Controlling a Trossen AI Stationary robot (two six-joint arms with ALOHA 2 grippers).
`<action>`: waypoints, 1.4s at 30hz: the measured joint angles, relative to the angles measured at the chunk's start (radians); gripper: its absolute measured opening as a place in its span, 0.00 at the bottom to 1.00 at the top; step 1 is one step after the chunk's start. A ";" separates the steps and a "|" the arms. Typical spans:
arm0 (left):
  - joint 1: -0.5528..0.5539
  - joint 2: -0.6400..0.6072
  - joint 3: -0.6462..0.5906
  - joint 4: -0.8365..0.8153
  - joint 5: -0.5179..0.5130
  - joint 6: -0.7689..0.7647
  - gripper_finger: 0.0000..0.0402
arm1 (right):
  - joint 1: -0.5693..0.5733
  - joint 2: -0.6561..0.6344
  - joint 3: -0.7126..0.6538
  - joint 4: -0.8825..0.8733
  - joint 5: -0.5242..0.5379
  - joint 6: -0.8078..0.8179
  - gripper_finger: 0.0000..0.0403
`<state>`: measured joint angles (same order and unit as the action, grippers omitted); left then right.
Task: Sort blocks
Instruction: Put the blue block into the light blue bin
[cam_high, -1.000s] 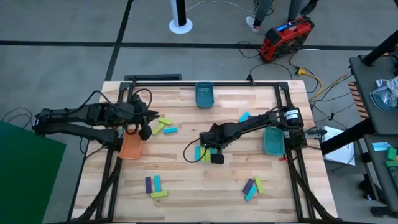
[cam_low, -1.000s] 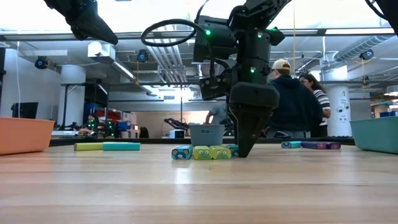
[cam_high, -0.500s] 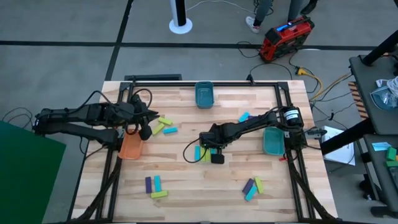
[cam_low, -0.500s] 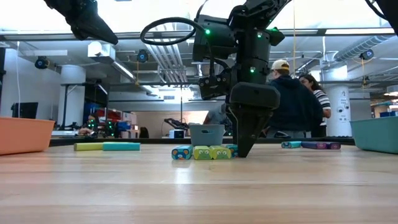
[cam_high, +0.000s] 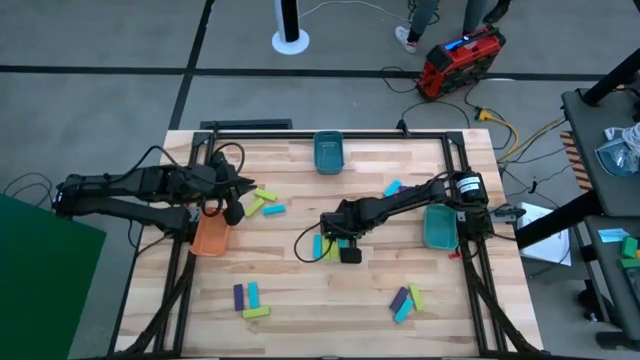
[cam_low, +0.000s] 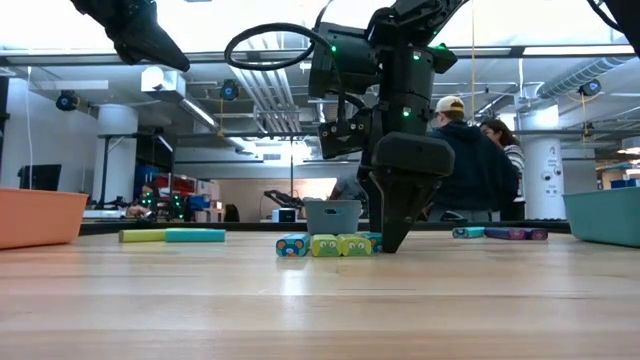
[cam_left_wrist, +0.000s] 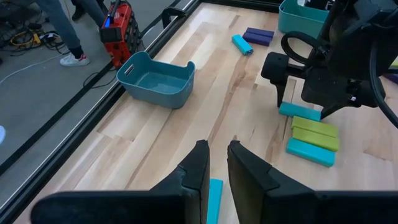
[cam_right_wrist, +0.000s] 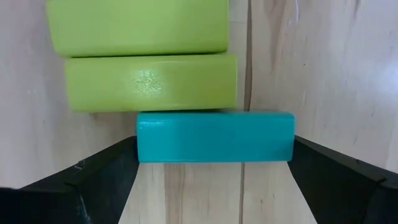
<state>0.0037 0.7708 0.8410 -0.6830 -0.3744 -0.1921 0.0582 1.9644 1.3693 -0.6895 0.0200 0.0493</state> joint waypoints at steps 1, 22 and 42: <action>0.000 0.000 0.000 0.000 0.000 0.000 0.09 | 0.000 0.000 0.000 0.000 0.000 -0.005 0.96; 0.000 0.000 0.000 0.000 0.000 0.001 0.09 | -0.028 -0.035 0.010 -0.157 -0.002 -0.039 0.86; 0.000 0.000 0.000 0.119 0.000 0.019 0.09 | -0.040 -0.626 -0.267 -0.490 -0.018 0.131 0.86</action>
<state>0.0039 0.7712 0.8406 -0.5641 -0.3747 -0.1726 0.0184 1.3384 1.1024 -1.1790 0.0023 0.1806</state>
